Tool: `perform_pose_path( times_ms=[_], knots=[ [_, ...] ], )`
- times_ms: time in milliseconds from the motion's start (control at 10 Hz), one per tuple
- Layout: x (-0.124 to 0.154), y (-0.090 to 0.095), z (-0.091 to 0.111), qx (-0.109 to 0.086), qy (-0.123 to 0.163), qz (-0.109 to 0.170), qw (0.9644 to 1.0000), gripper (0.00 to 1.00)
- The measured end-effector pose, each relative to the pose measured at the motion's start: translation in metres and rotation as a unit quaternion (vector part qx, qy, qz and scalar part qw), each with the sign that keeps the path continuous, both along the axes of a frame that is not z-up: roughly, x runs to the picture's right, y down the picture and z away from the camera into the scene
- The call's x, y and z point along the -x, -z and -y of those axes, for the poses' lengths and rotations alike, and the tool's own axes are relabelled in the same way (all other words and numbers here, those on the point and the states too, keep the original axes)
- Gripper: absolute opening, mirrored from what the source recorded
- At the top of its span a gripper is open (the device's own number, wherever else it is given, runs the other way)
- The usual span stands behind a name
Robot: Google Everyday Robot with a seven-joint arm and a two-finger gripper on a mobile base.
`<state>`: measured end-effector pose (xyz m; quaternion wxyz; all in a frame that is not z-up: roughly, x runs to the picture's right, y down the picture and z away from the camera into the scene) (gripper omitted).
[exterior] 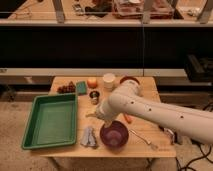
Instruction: Place towel in paper cup
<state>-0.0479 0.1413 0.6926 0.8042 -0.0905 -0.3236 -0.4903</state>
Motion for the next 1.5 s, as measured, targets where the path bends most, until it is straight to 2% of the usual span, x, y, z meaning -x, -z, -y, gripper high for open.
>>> perform_pose_path(
  times_ms=[100,300,500,700,1000,1200,1500],
  knots=[
    [0.008,-0.004,-0.005,0.004,0.013,0.013,0.9998,0.65],
    [0.013,0.003,-0.005,0.005,0.042,0.033,0.9986,0.65],
    [0.028,0.01,-0.005,0.028,0.083,0.037,0.9954,0.65],
    [0.028,0.011,-0.006,0.033,0.089,0.035,0.9949,0.65],
    [0.024,0.009,-0.005,0.028,0.103,0.03,0.9939,0.65],
    [0.022,-0.008,-0.008,0.025,0.159,-0.01,0.9869,0.65],
    [0.023,-0.045,-0.029,0.031,0.196,-0.031,0.9796,0.65]
  ],
)
